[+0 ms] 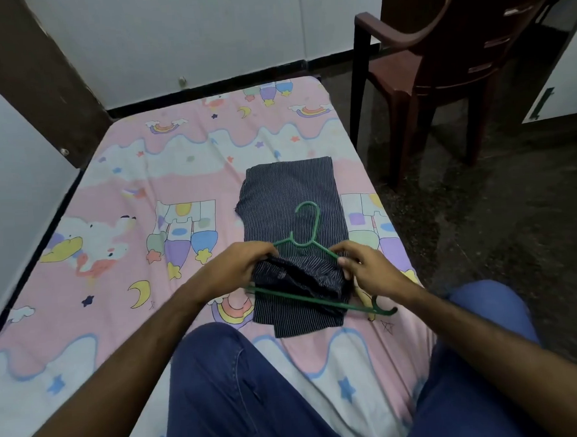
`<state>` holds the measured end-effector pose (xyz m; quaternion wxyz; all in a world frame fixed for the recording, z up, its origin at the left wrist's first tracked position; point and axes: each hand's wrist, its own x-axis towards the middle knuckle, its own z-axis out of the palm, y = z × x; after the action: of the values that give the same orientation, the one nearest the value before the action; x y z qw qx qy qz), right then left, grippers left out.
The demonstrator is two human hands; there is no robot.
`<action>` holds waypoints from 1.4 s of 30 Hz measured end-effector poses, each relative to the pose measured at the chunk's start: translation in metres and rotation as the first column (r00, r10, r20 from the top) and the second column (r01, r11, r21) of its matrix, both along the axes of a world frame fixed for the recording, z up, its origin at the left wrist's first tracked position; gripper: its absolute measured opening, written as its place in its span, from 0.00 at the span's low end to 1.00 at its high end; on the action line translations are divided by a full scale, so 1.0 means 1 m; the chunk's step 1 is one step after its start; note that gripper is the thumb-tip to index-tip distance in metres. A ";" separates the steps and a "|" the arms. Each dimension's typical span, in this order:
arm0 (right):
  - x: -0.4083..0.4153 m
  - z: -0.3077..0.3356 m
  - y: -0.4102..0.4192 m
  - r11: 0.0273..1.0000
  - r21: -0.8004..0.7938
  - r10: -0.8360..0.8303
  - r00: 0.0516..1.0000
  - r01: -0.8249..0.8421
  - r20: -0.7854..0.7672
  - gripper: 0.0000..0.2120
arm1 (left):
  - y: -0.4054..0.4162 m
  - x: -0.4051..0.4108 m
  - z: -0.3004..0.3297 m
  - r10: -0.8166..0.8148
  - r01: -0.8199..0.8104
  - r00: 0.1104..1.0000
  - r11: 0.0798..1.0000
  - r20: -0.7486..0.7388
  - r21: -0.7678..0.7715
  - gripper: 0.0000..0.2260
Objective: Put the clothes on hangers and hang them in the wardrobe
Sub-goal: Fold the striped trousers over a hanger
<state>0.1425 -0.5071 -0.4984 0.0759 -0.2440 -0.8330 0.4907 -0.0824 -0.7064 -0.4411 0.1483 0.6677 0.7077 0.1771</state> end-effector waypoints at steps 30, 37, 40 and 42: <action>0.029 -0.025 -0.005 1.000 -0.001 0.013 0.985 -0.013 0.170 0.14 | 0.015 0.082 -0.065 -0.126 -0.057 0.841 0.946 -0.527 -0.318 0.25; 0.030 -0.019 0.000 0.986 0.118 -0.133 0.981 0.116 0.144 0.05 | 0.022 0.052 -0.038 0.152 -0.169 0.964 0.984 -0.217 -0.059 0.11; 0.023 -0.001 0.008 0.991 0.092 -0.102 0.991 0.094 0.090 0.04 | 0.018 0.040 -0.021 0.253 -0.249 0.957 0.967 -0.143 0.050 0.13; 0.015 0.008 0.017 0.994 0.092 -0.057 0.996 0.051 0.064 0.03 | 0.015 0.039 -0.012 0.214 -0.206 0.962 0.976 -0.167 0.068 0.14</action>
<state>0.1572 -0.4905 -0.4902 0.0726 -0.2789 -0.8495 0.4420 -0.0438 -0.6911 -0.4532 0.0499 0.6052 0.7801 0.1506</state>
